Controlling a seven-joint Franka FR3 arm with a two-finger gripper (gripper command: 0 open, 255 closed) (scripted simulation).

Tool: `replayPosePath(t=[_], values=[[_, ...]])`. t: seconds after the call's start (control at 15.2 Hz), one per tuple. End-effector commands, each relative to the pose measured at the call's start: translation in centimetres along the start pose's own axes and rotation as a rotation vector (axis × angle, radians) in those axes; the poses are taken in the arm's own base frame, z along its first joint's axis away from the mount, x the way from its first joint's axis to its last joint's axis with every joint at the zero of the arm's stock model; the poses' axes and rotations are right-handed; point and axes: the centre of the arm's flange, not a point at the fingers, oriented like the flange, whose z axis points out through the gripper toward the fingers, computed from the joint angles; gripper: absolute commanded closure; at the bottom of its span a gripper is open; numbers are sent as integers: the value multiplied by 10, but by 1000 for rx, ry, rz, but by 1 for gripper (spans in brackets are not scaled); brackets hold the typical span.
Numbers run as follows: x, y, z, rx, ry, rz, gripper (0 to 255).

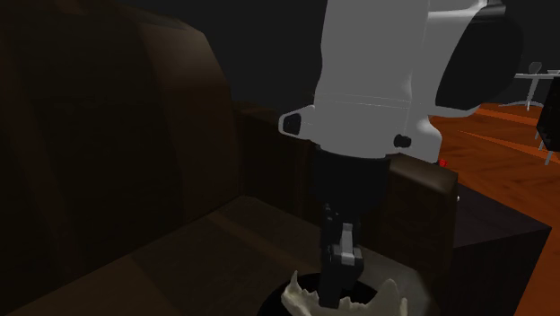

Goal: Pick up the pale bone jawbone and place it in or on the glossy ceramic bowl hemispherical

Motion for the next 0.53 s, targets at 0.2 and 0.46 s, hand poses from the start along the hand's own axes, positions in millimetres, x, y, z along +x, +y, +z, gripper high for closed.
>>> replayPosePath(t=[0.2, 0.46], values=[[0, 0, 0, 0, 0, 0, 255], [0, 0, 0, 0, 0, 0, 0]])
